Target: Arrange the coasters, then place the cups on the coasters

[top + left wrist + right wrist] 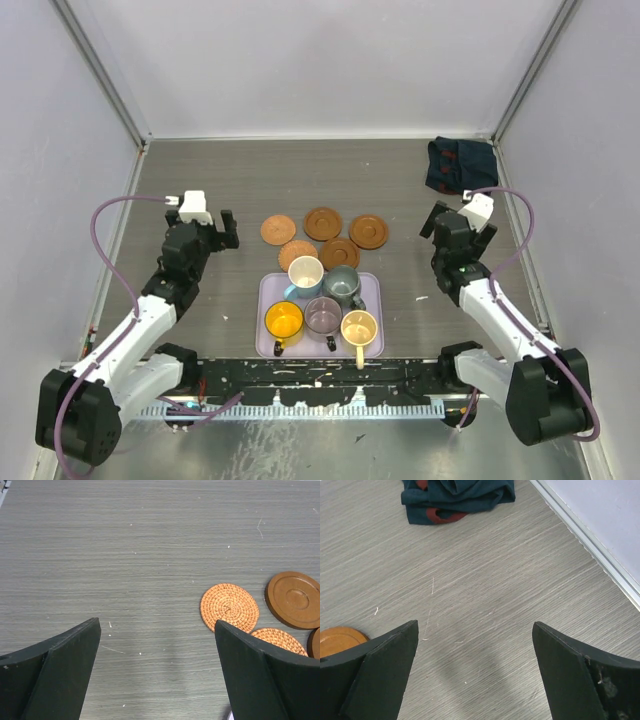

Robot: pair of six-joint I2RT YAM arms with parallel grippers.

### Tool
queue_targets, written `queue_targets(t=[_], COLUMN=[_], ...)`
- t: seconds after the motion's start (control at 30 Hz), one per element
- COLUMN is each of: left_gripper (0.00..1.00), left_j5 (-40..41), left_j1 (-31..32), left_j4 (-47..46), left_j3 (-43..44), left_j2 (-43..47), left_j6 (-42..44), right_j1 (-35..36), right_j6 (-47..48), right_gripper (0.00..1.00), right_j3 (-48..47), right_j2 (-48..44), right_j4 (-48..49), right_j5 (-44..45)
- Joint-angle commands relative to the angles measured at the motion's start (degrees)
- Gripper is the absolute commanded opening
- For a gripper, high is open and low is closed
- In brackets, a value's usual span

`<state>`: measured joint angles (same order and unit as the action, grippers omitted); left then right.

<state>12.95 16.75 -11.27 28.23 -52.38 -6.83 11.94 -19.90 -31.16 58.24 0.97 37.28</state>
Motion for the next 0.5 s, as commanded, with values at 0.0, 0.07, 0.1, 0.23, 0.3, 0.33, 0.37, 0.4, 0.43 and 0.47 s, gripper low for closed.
queue_targets(t=[0.0,0.07,0.1,0.23,0.3,0.33,0.37,0.4,0.43,0.47], left_gripper=[0.98,0.98,0.98,0.98,0.98,0.98,0.98,0.98,0.98,0.98], left_j5=[1.4,1.9,2.0,1.9,2.0,2.1,2.1,2.0,1.9,1.8], left_j1=[-0.2,-0.1,-0.2,-0.2,-0.2,-0.2,-0.2,-0.2,-0.2,-0.2], left_j4=[-1.0,-1.2,-1.2,-0.9,-0.9,-0.9,-0.9,-0.9,-0.7,-0.6], left_j3=[1.2,1.1,1.2,1.2,1.1,1.2,1.2,1.2,1.4,1.5], left_j2=[0.0,-0.4,-0.6,-1.0,-1.0,-1.0,-1.0,-1.1,-1.1,-1.1], left_j6=[0.0,0.4,0.4,0.3,0.3,0.3,0.4,0.3,0.3,0.2], right_j1=[0.3,0.3,0.3,0.3,0.3,0.4,0.3,0.3,0.4,0.3], right_j6=[-0.8,-0.9,-0.9,-1.4,-1.7,-2.2,-3.2,-4.6,-6.1,-6.9], right_gripper=[1.0,1.0,1.0,1.0,1.0,1.0,1.0,1.0,1.0,1.0], right_j3=[-2.6,-3.1,-3.3,-4.0,-4.1,-4.1,-4.3,-4.5,-4.9,-5.5], right_j2=[1.3,2.4,2.9,4.0,4.2,4.2,4.3,4.4,4.4,4.5], right_j4=[0.4,0.0,-0.3,-1.0,-0.8,-0.6,-0.6,-0.8,-1.1,-1.6], right_j5=[0.7,0.5,0.4,0.2,-0.1,-0.1,0.1,0.5,0.7,-0.1])
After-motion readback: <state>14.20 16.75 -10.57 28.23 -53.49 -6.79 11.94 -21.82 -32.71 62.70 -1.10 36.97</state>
